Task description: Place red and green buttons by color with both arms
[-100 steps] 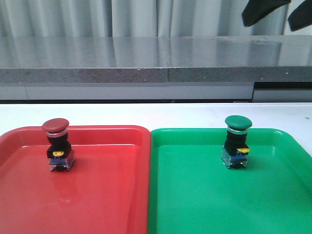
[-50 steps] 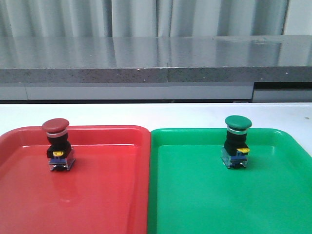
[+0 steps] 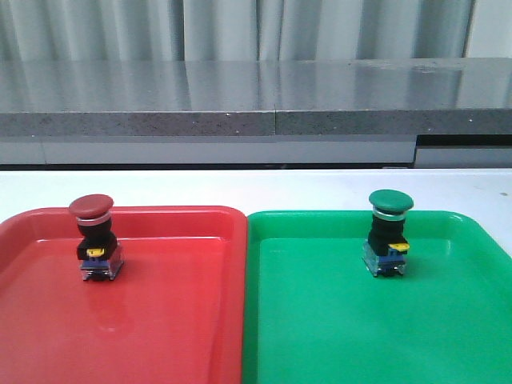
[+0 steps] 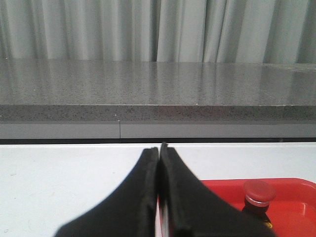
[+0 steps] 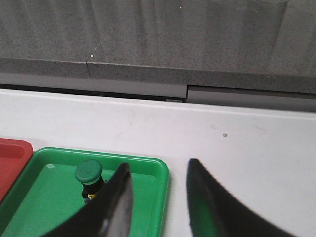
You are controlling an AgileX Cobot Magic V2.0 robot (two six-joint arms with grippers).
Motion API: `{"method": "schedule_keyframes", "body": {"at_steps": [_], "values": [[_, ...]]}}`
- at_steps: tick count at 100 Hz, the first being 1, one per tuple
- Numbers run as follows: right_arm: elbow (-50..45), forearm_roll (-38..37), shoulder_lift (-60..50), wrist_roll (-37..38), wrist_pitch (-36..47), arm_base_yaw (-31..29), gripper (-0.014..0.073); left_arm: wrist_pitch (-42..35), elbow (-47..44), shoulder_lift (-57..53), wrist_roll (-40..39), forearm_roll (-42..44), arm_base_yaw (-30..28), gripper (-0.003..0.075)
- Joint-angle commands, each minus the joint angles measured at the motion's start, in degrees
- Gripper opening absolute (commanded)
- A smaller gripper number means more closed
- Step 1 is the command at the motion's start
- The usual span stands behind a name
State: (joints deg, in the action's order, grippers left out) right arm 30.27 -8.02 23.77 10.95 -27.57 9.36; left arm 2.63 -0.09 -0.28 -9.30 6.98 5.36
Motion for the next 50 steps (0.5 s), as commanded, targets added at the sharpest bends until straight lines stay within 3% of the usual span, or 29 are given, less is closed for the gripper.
{"method": "schedule_keyframes", "body": {"at_steps": [1,12,50], "values": [[1.39,-1.09,-0.01,-0.23,4.21,-0.39,0.0083,-4.24,-2.39,-1.74,-0.42,0.02,-0.18,-0.0019],[1.39,-1.09,-0.01,-0.23,4.16,-0.39,-0.0076,-4.24,-2.39,-1.74,-0.42,0.02,-0.18,-0.0019],[1.39,-1.09,-0.01,-0.23,4.16,-0.39,-0.0068,-4.24,-2.39,-1.74,-0.42,0.02,-0.18,-0.0019]]}}
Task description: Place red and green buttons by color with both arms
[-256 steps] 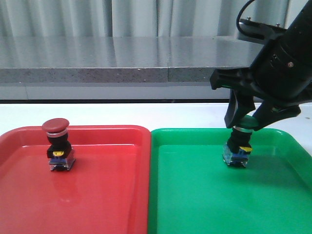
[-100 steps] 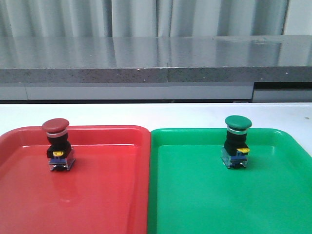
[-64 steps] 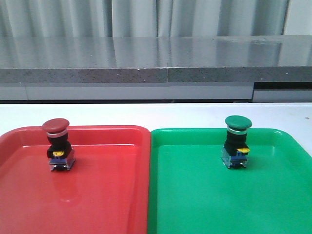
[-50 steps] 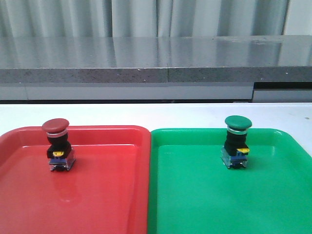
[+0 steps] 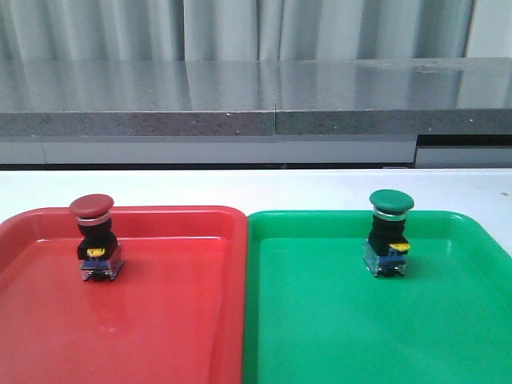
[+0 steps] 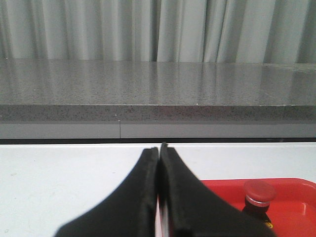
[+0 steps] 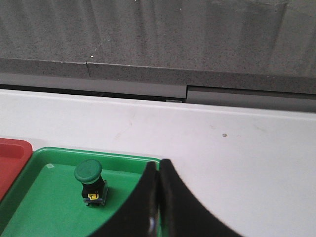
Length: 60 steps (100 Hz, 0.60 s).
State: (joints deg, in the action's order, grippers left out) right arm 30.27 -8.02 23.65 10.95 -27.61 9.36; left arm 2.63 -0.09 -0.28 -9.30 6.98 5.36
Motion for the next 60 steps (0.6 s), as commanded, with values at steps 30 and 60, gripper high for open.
{"method": "schedule_keyframes", "body": {"at_steps": [30,60], "values": [[1.39,-1.09,0.11,-0.23,4.20,-0.39,-0.0068,-4.24,-2.39,-1.74,-0.42,0.02,-0.18,-0.0019],[-1.07,-1.09,-0.78,-0.23,7.16,-0.39,-0.0068,-4.24,-2.39,-1.74,-0.42,0.02,-0.18,-0.0019]]}}
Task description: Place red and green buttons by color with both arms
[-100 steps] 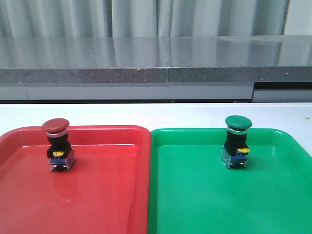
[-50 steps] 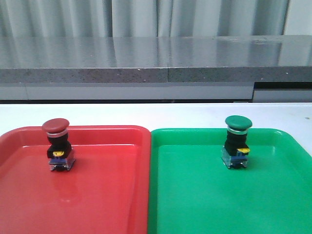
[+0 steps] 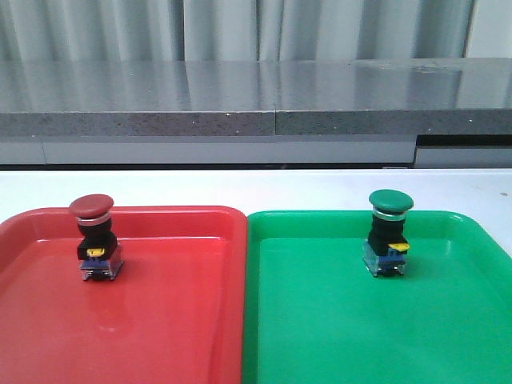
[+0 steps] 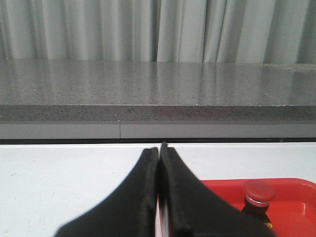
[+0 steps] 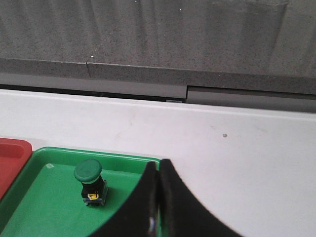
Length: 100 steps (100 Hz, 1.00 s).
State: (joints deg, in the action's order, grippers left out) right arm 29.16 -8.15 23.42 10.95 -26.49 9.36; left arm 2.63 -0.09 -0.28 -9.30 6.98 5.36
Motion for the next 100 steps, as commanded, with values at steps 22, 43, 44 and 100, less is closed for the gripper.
{"method": "schedule_keyframes", "body": {"at_steps": [22,43,44,100], "values": [[-6.75,-0.96,-8.41,-0.23,8.49,-0.41,-0.0068,-4.24,-2.39,-1.74,-0.42,0.02,-0.18,-0.0019],[-13.57,-0.91,-17.61,-0.23,11.53,-0.41,-0.0068,-4.24,-2.39,-1.74,-0.42,0.02,-0.18,-0.0020],[-13.78,-0.91,-17.92,-0.23,11.68,-0.41,-0.0068,-4.24,-2.39,-1.74,-0.42,0.02,-0.18,-0.0019],[-26.38,4.98,-25.06,-6.50,20.65,-6.02,-0.0068,-4.24,-2.39,-1.74,-0.42,0.02,-0.18,-0.0019]]}}
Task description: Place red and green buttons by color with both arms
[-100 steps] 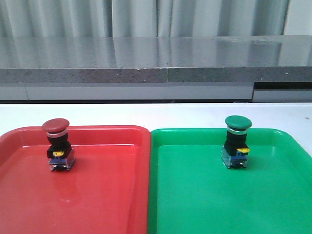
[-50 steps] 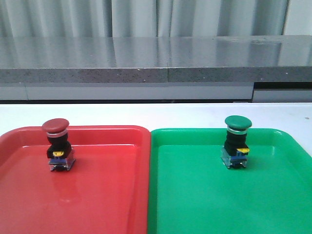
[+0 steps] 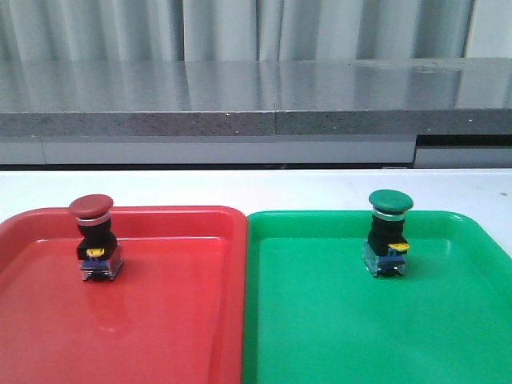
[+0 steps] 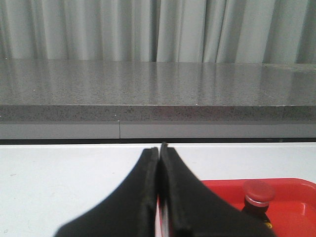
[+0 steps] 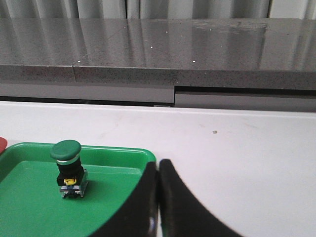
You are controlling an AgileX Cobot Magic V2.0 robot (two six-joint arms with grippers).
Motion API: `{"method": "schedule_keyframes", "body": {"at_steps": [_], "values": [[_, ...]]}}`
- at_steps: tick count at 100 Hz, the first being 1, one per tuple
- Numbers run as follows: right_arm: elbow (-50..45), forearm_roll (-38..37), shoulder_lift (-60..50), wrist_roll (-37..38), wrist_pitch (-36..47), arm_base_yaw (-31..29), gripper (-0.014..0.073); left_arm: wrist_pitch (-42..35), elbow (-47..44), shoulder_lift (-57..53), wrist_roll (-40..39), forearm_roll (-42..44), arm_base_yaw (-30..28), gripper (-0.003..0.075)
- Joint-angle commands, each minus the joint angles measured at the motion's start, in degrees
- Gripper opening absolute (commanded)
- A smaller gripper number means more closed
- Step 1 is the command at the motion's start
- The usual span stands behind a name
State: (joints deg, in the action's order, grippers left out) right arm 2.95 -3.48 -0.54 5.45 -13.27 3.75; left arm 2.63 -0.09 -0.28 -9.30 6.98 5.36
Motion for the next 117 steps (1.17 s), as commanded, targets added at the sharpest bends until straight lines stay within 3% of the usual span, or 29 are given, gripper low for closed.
{"method": "schedule_keyframes", "body": {"at_steps": [1,14,117], "values": [[-0.34,0.31,-1.10,-1.01,7.67,-0.40,-0.0068,-4.24,-2.39,-1.74,-0.42,0.02,-0.18,-0.0020],[-3.82,0.31,-1.10,-1.01,12.55,-0.40,-0.0068,-4.24,-2.39,-1.74,-0.42,0.02,-0.18,-0.0020],[-3.70,0.31,-1.10,-1.01,11.32,-0.40,-0.0068,-4.24,-2.39,-1.74,-0.42,0.02,-0.18,-0.0019]]}}
